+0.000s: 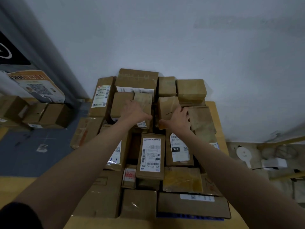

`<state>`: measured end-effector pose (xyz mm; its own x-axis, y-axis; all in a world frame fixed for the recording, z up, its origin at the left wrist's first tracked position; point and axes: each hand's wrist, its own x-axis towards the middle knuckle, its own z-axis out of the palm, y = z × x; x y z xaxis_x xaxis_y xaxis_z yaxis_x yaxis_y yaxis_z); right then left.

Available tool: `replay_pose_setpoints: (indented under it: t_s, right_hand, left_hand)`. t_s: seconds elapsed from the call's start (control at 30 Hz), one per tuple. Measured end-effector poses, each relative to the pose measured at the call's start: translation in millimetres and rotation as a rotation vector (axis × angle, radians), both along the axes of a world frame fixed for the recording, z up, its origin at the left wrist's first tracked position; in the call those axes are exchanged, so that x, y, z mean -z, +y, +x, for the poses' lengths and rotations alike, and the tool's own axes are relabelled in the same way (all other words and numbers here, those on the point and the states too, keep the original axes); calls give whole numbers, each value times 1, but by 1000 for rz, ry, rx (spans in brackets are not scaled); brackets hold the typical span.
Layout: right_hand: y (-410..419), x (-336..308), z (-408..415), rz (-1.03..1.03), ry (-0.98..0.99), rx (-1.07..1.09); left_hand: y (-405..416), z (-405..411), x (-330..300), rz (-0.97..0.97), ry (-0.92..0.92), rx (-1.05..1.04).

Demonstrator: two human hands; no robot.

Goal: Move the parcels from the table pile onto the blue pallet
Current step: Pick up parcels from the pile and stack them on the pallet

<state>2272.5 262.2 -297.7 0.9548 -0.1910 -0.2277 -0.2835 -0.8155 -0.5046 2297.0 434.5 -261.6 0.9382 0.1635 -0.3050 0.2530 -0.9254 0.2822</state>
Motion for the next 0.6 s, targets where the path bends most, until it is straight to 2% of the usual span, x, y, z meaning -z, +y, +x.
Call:
replay_pose_setpoints:
  t_s: [0.33,0.6]
  right_hand:
    - [28,19,19,-111,-26,16]
    - [33,27,20,-99,-37,25]
  left_hand:
    - [5,19,25,32,-40,-9]
    - [17,20,35,26,-99,8]
